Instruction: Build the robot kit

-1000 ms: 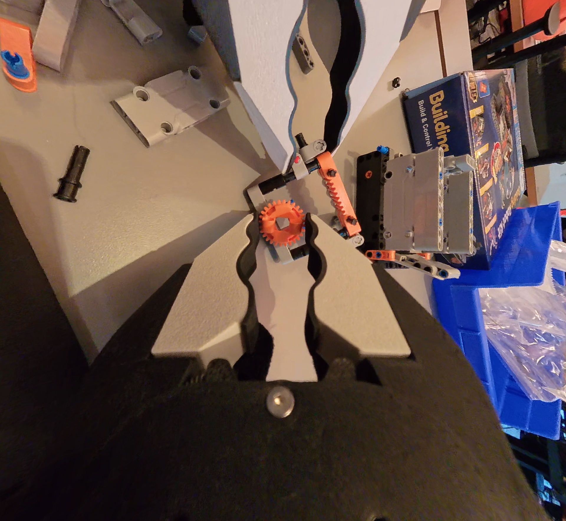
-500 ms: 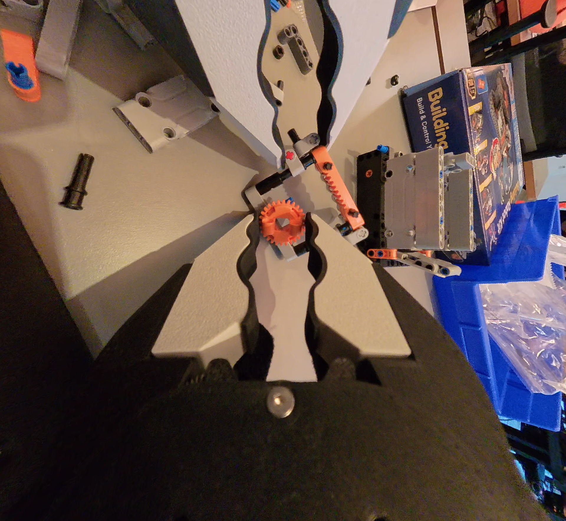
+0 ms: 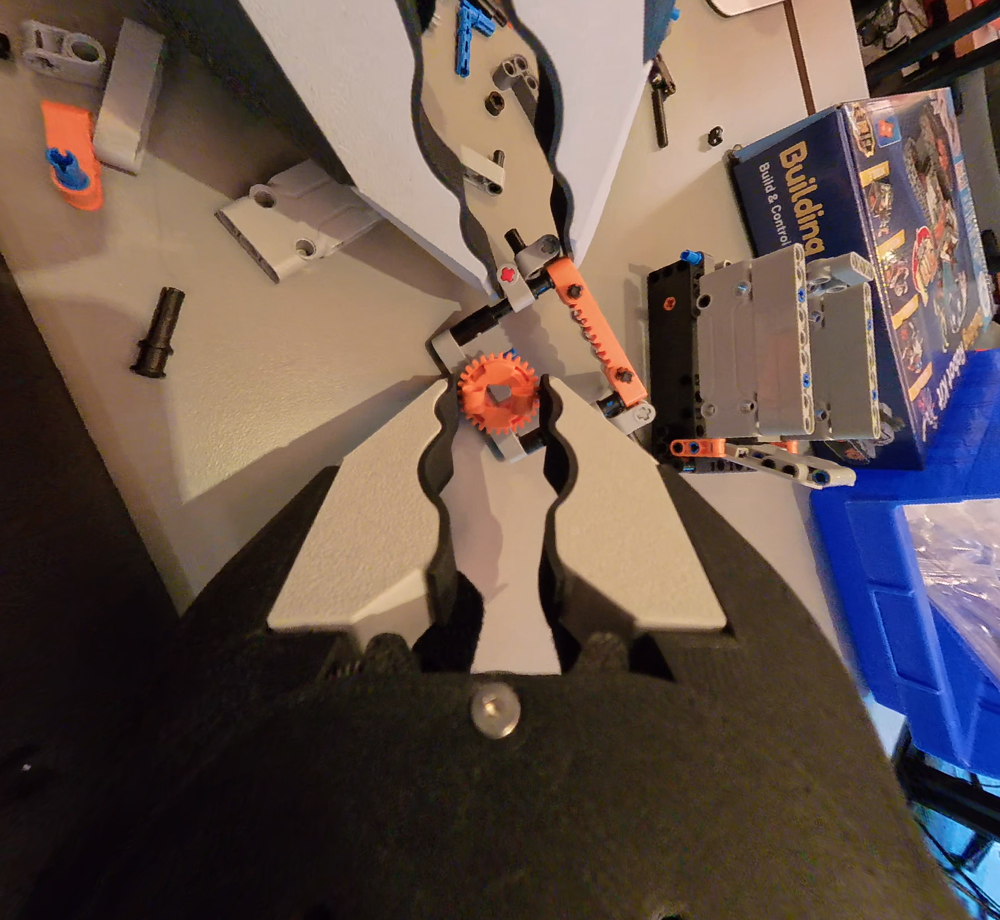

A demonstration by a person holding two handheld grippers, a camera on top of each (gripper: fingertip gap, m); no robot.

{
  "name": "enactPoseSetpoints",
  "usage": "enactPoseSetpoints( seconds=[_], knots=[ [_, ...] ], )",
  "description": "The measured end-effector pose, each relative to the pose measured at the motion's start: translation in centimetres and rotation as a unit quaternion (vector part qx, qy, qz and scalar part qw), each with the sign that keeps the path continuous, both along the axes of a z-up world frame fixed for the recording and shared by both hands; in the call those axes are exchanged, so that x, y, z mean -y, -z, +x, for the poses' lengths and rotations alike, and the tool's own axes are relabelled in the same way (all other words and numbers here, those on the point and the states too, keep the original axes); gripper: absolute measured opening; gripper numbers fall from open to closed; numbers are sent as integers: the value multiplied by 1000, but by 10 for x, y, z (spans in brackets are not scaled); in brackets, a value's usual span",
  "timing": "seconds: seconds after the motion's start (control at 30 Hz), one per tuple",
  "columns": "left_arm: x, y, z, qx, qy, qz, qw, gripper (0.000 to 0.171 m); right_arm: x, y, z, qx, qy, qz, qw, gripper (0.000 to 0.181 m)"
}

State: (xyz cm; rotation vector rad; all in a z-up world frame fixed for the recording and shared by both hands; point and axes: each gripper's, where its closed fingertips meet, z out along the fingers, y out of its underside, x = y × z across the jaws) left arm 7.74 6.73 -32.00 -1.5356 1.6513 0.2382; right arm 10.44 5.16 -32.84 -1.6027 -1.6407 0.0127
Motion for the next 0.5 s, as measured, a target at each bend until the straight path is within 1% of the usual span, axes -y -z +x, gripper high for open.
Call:
enactPoseSetpoints(
  seconds=[0.2, 0.5],
  knots=[
    [-1, 3, 0, -8, 3, 8, 1000, 23, 3, 1, -1, -18, -6, -33, 999, 27],
    [-3, 3, 1, -10, 2, 2, 1000, 23, 2, 2, -1, -23, -12, -40, 999, 28]
  ],
)
